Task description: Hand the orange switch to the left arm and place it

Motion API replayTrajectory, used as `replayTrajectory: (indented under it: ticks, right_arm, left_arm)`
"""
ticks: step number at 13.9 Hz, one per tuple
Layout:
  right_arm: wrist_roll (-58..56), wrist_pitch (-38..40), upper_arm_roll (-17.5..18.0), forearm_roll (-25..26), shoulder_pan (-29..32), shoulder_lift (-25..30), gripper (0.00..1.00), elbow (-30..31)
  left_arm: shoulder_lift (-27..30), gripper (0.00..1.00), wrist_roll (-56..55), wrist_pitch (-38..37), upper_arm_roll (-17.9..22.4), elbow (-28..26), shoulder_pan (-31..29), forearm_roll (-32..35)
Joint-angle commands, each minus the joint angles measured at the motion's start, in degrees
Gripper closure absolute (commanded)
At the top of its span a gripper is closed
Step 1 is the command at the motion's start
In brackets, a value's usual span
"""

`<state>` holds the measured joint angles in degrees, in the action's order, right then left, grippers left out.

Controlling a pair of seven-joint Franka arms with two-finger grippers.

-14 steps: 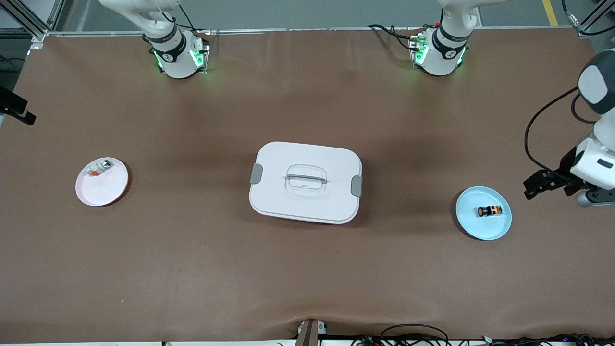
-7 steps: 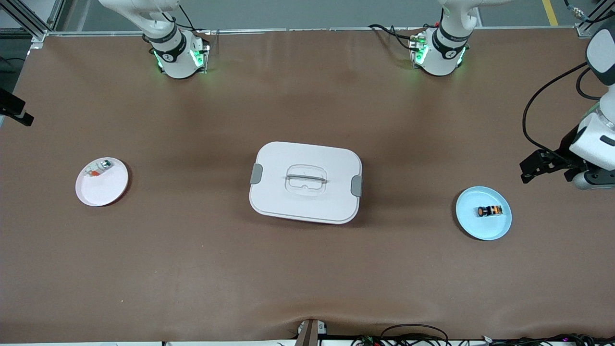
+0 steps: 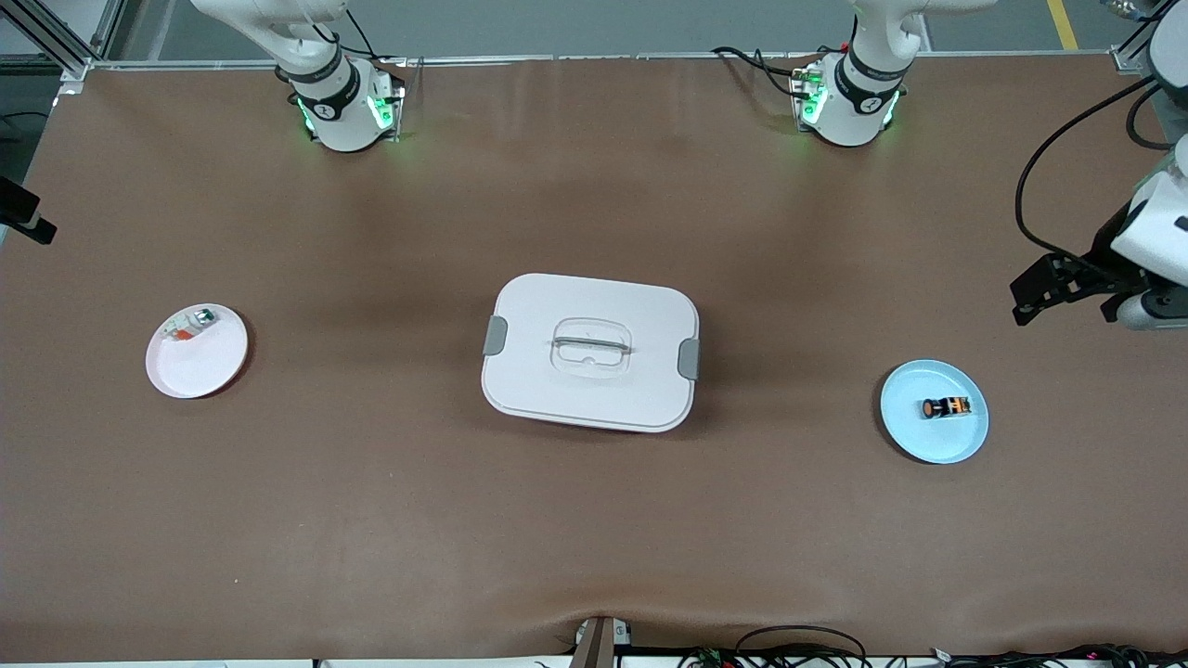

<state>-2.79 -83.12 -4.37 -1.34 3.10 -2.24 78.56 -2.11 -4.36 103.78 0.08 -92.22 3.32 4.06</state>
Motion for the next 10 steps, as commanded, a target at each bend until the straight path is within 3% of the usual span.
replayTrajectory:
  ticks: [1,10]
  right_arm:
    - [0.68,-0.81,0.41,0.2,0.5,0.75,0.0,0.81]
    - [0.69,-1.61,0.41,0.11,1.21,0.66,0.0,0.81]
  left_arm:
    - [2.54,0.0,0.23,-3.14,0.79,-0.16,0.38,-1.06]
    - [5.89,0.0,-0.47,-7.97,0.45,-0.07,0.38,-3.35]
